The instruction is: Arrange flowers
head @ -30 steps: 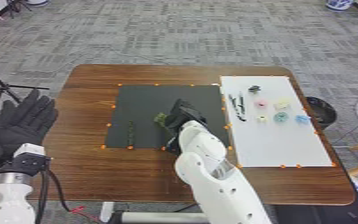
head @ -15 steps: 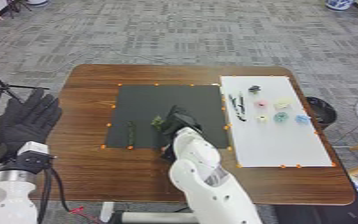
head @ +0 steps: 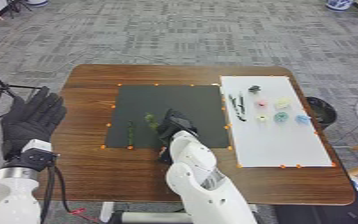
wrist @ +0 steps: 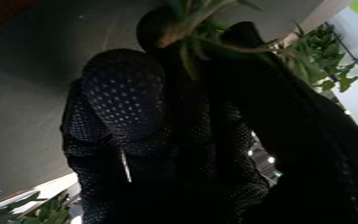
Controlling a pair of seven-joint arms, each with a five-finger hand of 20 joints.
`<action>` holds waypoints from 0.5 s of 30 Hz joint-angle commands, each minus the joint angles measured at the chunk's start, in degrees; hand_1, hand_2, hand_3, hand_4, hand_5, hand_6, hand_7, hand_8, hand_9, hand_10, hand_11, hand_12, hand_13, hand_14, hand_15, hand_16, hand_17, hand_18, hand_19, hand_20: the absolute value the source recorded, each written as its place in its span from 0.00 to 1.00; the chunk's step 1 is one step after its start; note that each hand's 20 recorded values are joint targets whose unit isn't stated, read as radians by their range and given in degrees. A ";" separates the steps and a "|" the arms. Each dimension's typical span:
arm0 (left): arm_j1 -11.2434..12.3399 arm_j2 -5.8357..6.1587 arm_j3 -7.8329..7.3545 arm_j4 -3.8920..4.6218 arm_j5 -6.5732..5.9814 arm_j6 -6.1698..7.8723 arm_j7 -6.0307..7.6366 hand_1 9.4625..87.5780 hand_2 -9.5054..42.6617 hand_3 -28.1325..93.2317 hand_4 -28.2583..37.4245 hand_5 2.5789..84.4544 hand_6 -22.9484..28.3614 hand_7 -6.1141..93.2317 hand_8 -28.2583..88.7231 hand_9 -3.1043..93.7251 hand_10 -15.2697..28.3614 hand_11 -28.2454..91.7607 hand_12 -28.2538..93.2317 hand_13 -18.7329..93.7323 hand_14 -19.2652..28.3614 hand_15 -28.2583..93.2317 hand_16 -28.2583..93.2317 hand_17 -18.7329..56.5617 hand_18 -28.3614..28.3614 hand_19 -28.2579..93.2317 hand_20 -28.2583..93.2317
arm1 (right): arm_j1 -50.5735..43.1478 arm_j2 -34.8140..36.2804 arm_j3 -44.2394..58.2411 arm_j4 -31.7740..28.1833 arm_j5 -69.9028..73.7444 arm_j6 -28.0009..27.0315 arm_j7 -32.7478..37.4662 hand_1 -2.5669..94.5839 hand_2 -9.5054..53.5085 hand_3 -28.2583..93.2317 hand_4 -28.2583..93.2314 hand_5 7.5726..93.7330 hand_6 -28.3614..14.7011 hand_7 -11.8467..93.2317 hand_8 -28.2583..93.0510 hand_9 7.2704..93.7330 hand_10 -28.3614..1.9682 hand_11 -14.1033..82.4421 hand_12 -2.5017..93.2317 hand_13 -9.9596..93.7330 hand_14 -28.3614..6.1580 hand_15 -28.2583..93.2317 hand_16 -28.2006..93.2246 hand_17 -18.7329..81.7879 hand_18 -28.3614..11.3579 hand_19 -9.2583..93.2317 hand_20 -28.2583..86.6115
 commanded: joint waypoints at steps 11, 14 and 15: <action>1.52 -0.04 -1.30 -0.22 -0.78 -1.46 0.45 0.19 0.50 0.77 0.00 0.45 0.60 0.13 0.17 0.38 0.67 0.38 0.29 0.39 0.67 0.38 0.19 0.17 0.69 0.51 0.27 | 0.21 3.18 -0.94 -3.20 0.83 5.21 -1.10 0.40 0.00 0.87 0.07 0.80 0.54 0.32 0.26 0.91 0.45 0.45 0.32 0.91 0.61 0.69 0.57 0.57 0.02 0.92 0.51; 1.54 -0.42 -1.54 -0.24 -0.94 -1.47 0.66 0.19 0.50 0.77 0.00 0.45 0.60 0.13 0.17 0.38 0.67 0.38 0.29 0.39 0.67 0.38 0.19 0.16 0.69 0.51 0.27 | 0.25 4.64 -1.20 -4.68 1.38 5.48 -1.98 0.38 0.00 0.87 0.08 0.78 0.53 0.33 0.17 0.88 0.43 0.47 0.33 0.88 0.57 0.72 0.57 0.55 0.01 0.92 0.52; 1.67 -0.47 -1.71 -0.28 -0.87 -1.56 0.68 0.19 0.50 0.77 0.00 0.45 0.60 0.13 0.17 0.38 0.67 0.38 0.29 0.39 0.67 0.38 0.19 0.16 0.70 0.51 0.27 | 0.18 4.77 -0.86 -5.29 1.15 3.81 -2.27 0.37 0.00 0.87 0.08 0.77 0.53 0.34 0.17 0.86 0.42 0.48 0.33 0.87 0.56 0.73 0.57 0.55 0.01 0.92 0.52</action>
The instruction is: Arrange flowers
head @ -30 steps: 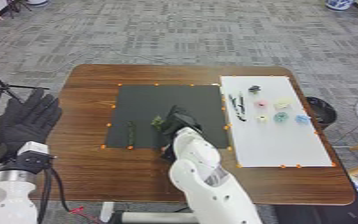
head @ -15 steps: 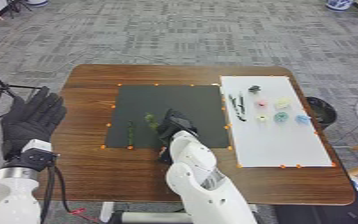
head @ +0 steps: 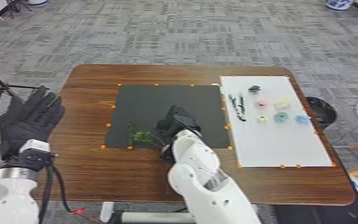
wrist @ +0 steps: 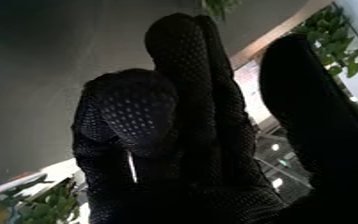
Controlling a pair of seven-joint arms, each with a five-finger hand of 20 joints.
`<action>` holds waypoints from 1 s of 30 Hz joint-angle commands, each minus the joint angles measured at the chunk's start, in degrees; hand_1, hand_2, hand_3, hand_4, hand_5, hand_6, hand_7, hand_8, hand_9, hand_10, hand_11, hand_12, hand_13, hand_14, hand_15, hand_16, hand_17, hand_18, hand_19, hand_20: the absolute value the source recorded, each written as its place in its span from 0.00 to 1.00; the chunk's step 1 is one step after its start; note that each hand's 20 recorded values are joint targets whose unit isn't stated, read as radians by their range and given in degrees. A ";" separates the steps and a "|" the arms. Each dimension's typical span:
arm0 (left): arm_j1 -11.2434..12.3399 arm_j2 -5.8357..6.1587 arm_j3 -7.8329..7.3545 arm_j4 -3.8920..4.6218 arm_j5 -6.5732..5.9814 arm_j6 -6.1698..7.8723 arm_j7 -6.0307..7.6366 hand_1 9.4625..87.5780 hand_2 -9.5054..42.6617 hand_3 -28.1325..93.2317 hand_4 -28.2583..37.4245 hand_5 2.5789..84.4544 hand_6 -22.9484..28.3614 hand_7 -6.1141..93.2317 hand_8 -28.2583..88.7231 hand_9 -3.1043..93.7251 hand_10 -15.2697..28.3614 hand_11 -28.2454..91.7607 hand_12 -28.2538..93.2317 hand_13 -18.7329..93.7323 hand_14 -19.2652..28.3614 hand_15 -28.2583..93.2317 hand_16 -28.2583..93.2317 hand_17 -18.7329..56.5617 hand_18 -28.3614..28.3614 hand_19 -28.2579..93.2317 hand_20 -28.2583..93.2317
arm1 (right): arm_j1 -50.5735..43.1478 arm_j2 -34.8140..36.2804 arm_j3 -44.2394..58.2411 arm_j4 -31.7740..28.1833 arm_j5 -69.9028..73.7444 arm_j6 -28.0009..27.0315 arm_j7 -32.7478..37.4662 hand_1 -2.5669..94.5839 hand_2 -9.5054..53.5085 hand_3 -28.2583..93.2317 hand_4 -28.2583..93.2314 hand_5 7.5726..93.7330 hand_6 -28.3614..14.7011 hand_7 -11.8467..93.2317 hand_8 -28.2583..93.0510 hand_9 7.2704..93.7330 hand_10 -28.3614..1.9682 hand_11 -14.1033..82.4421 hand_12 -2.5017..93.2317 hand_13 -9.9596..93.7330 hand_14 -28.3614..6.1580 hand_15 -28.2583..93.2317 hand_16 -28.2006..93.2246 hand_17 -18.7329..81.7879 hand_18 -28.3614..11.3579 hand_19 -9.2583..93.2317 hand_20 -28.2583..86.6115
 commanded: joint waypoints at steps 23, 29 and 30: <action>0.60 -0.75 -0.04 -0.24 -0.30 -0.57 -0.12 0.20 0.50 0.77 0.00 0.45 0.60 0.13 0.17 0.38 0.67 0.38 0.29 0.39 0.69 0.39 0.19 0.16 0.70 0.51 0.27 | -2.76 2.58 -0.36 -5.22 -17.07 -17.34 -16.53 0.46 0.00 0.76 0.00 0.73 0.55 0.45 0.16 0.70 0.38 0.68 0.43 0.74 0.41 0.85 0.59 0.50 0.01 0.88 0.59; 0.28 -0.52 0.26 -0.09 -0.43 -0.68 -0.01 0.19 0.51 0.77 0.00 0.45 0.60 0.13 0.17 0.38 0.66 0.38 0.29 0.39 0.69 0.39 0.19 0.17 0.70 0.51 0.27 | -3.18 2.22 -0.96 -4.89 -17.93 -16.27 -17.93 0.41 0.00 0.88 0.00 0.75 0.57 0.44 0.15 0.71 0.41 0.68 0.43 0.75 0.42 0.85 0.60 0.50 0.02 0.88 0.59; 0.44 -0.52 0.28 -0.16 -0.37 -0.71 0.02 0.19 0.51 0.77 0.00 0.45 0.60 0.13 0.17 0.38 0.66 0.38 0.29 0.39 0.69 0.39 0.19 0.17 0.70 0.51 0.27 | -3.33 2.19 -1.10 -4.75 -18.79 -16.19 -18.39 0.41 0.00 0.88 0.00 0.75 0.57 0.44 0.15 0.71 0.41 0.68 0.43 0.75 0.42 0.85 0.60 0.50 0.02 0.88 0.59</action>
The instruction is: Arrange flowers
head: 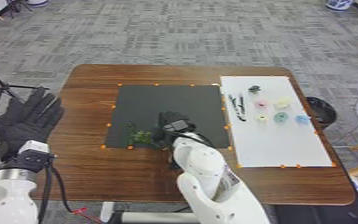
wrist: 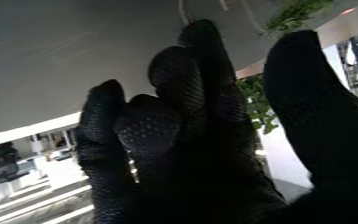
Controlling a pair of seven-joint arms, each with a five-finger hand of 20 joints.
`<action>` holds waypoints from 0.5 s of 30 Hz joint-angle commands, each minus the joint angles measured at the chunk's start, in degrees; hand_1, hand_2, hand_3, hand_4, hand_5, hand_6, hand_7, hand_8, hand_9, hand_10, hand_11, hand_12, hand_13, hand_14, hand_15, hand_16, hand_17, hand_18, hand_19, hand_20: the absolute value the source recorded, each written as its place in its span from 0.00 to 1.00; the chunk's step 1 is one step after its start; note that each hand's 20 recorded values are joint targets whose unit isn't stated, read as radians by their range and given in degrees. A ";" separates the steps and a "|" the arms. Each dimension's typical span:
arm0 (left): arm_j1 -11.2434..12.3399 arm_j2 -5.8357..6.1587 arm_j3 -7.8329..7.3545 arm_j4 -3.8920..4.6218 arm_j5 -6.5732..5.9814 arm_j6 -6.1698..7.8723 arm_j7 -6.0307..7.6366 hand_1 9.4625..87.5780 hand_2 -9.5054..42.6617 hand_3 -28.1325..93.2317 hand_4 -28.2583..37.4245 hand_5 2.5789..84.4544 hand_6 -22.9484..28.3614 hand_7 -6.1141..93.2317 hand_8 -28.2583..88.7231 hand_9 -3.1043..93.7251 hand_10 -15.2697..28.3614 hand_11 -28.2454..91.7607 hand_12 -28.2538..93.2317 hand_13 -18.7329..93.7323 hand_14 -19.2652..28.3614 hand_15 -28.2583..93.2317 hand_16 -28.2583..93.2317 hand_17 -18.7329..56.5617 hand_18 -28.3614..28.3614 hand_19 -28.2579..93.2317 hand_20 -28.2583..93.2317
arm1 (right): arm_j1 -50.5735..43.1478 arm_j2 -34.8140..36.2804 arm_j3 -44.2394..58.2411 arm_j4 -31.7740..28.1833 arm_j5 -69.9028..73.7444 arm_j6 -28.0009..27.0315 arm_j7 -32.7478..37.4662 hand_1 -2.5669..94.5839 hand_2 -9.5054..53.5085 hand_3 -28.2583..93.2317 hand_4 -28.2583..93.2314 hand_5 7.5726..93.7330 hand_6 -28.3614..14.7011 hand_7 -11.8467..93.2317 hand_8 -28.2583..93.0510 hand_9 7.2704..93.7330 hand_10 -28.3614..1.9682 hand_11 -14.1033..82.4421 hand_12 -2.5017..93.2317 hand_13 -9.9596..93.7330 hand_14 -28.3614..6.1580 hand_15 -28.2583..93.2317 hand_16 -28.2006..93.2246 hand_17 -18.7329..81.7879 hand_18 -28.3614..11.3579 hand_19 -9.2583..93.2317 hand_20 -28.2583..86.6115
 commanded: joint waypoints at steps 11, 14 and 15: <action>-0.68 -0.29 1.37 0.47 -1.16 -1.30 -0.29 0.19 0.51 0.76 0.00 0.44 0.59 0.13 0.17 0.37 0.65 0.38 0.29 0.39 0.68 0.38 0.20 0.17 0.70 0.51 0.27 | -1.90 -1.63 -0.84 4.71 -11.68 5.85 -2.74 0.55 0.00 0.81 0.00 0.74 0.58 0.47 0.38 0.73 0.42 0.65 0.53 0.76 0.42 0.86 0.59 0.51 0.02 0.89 0.60; -0.65 -0.28 1.24 0.52 -0.98 -1.27 -0.30 0.19 0.51 0.76 0.00 0.44 0.59 0.13 0.17 0.37 0.65 0.38 0.29 0.40 0.68 0.38 0.20 0.17 0.70 0.51 0.27 | -2.05 -1.69 -0.59 4.83 -11.88 5.97 -3.28 0.59 0.00 0.79 0.00 0.73 0.60 0.55 0.39 0.74 0.44 0.64 0.57 0.77 0.42 0.86 0.59 0.52 0.01 0.89 0.60; -0.70 -0.25 1.23 0.56 -1.14 -1.37 -0.28 0.19 0.51 0.76 0.00 0.44 0.59 0.13 0.17 0.37 0.64 0.38 0.29 0.40 0.67 0.38 0.20 0.17 0.70 0.51 0.27 | -2.08 -1.67 -0.65 4.76 -11.67 5.94 -3.21 0.59 0.00 0.80 0.00 0.73 0.61 0.57 0.39 0.75 0.44 0.64 0.57 0.77 0.42 0.86 0.59 0.52 0.01 0.89 0.60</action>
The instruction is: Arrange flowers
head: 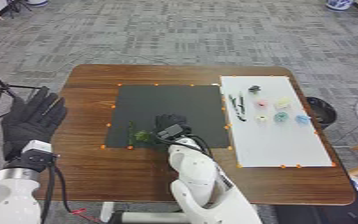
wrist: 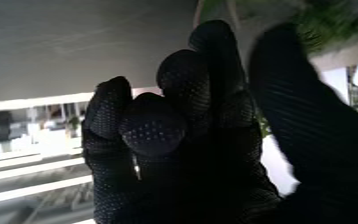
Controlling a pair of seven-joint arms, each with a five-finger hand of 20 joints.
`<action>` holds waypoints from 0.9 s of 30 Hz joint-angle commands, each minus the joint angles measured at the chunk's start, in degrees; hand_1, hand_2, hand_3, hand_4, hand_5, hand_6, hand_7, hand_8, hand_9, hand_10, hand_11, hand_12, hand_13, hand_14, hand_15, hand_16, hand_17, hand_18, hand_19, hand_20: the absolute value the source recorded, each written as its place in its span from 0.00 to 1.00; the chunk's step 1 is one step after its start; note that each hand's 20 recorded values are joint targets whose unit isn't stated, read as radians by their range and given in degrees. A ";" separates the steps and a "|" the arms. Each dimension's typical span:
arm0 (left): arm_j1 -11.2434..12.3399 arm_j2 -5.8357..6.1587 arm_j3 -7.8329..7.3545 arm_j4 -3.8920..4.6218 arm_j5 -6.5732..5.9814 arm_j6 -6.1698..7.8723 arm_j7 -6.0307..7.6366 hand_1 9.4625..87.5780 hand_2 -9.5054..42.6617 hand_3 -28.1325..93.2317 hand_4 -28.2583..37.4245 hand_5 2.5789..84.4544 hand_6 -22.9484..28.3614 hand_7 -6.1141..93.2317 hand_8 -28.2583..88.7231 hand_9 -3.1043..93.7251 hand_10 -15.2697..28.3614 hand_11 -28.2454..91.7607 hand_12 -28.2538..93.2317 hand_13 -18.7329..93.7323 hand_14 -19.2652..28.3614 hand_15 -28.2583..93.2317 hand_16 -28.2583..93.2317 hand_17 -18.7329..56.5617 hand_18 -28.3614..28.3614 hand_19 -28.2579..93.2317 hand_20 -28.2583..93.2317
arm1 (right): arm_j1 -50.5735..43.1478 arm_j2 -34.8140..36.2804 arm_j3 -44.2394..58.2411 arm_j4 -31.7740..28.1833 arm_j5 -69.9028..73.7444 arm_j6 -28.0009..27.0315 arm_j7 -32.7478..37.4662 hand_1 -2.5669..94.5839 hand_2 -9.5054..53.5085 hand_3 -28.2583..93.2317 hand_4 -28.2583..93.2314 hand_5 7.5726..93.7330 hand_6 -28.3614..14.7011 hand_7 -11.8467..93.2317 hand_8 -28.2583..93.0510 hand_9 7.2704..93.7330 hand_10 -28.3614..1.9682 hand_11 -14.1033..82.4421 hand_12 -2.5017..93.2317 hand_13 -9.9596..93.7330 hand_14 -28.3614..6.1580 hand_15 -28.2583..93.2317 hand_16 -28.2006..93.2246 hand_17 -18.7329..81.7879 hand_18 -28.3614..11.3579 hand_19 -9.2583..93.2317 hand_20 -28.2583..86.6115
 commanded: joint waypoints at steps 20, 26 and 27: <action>0.50 -0.28 0.34 0.09 -0.76 -0.86 -0.04 0.19 0.50 0.77 0.00 0.44 0.58 0.13 0.17 0.38 0.64 0.38 0.29 0.40 0.67 0.39 0.20 0.17 0.71 0.51 0.28 | 1.23 -1.76 1.87 3.05 1.17 4.78 2.51 0.56 0.00 0.82 0.08 0.77 0.55 0.63 0.40 0.92 0.57 0.51 0.56 0.94 0.69 0.72 0.56 0.62 0.02 0.92 0.57; 0.60 -0.17 0.35 -0.01 -0.88 -0.90 -0.03 0.19 0.50 0.77 0.00 0.44 0.59 0.13 0.17 0.38 0.64 0.38 0.29 0.40 0.68 0.39 0.20 0.17 0.71 0.51 0.28 | 1.53 -2.53 2.42 3.73 1.03 6.43 3.99 0.56 0.00 0.82 0.09 0.76 0.55 0.64 0.39 0.94 0.59 0.50 0.52 0.97 0.70 0.69 0.56 0.64 0.03 0.92 0.55; 0.68 -0.15 0.35 -0.04 -0.82 -0.98 -0.07 0.19 0.50 0.77 0.00 0.44 0.59 0.14 0.17 0.38 0.65 0.38 0.29 0.40 0.68 0.39 0.20 0.17 0.71 0.51 0.28 | 1.56 -2.60 2.41 3.75 1.16 6.39 4.31 0.56 0.00 0.82 0.09 0.76 0.55 0.65 0.39 0.95 0.59 0.50 0.52 0.98 0.71 0.68 0.56 0.65 0.03 0.93 0.55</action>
